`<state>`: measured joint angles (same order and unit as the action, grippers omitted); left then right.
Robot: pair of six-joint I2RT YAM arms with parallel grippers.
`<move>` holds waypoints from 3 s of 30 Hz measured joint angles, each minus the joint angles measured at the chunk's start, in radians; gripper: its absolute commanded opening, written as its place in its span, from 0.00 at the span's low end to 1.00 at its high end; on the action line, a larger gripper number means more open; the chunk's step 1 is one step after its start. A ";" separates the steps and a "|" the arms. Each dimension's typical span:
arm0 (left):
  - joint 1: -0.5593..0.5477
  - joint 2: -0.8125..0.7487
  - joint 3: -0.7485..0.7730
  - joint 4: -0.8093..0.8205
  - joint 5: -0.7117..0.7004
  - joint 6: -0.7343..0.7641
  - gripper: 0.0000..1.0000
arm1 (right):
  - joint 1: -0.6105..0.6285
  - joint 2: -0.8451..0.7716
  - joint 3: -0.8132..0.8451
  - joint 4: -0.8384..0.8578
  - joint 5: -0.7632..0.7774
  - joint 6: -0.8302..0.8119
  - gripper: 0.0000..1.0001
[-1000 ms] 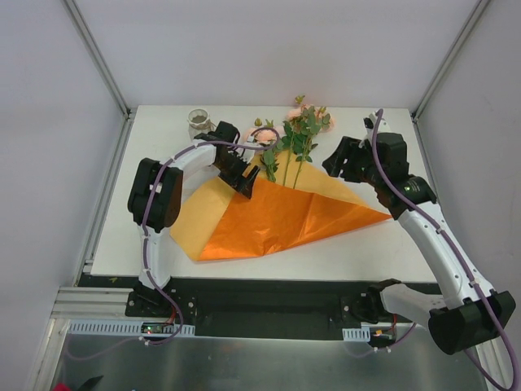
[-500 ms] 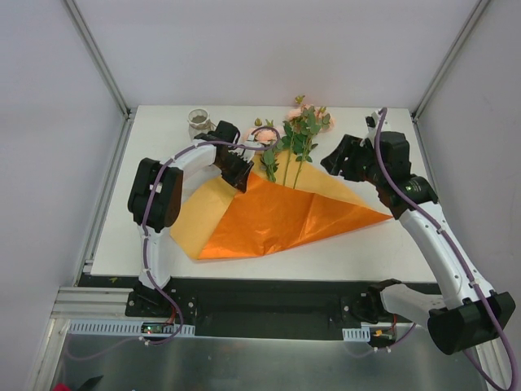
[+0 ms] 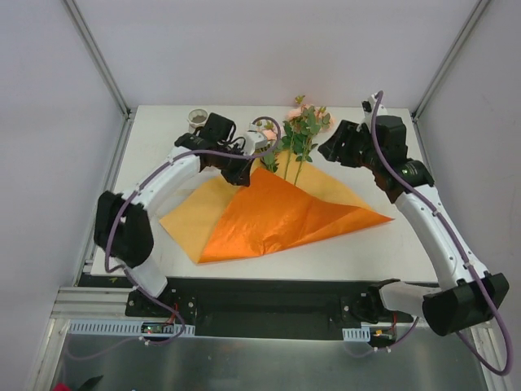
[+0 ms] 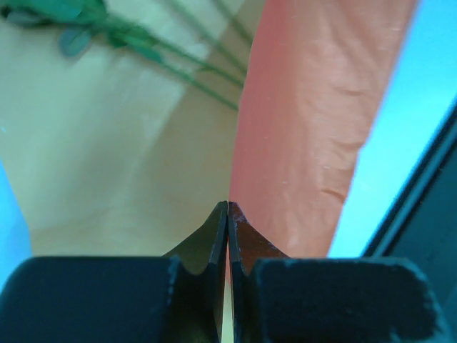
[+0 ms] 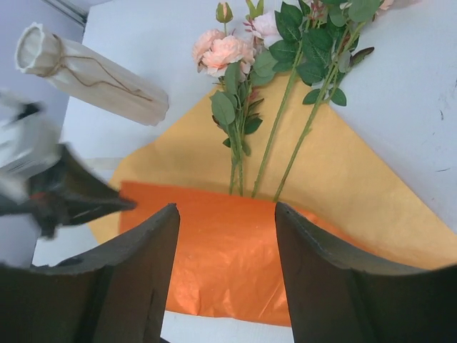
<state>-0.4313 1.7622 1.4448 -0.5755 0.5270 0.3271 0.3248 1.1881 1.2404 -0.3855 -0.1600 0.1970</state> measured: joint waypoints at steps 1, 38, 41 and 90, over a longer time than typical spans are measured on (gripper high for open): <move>-0.019 -0.055 -0.005 -0.015 0.013 0.005 0.00 | 0.000 0.019 0.013 0.000 0.002 -0.004 0.59; 0.075 -0.397 0.296 -0.701 0.378 0.364 0.99 | 0.250 0.131 0.022 -0.218 0.212 -0.112 0.61; 0.292 -0.406 0.220 -0.610 0.351 0.288 0.99 | 0.250 0.223 0.103 -0.224 0.213 -0.129 0.58; 0.684 -0.254 -0.226 -0.146 -0.207 -0.051 0.97 | 0.319 0.988 0.413 -0.029 0.223 -0.298 0.01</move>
<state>0.2527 1.5082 1.2190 -0.7219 0.3199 0.2756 0.6437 2.1761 1.6531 -0.4145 0.0631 -0.1009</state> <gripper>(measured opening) 0.964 0.064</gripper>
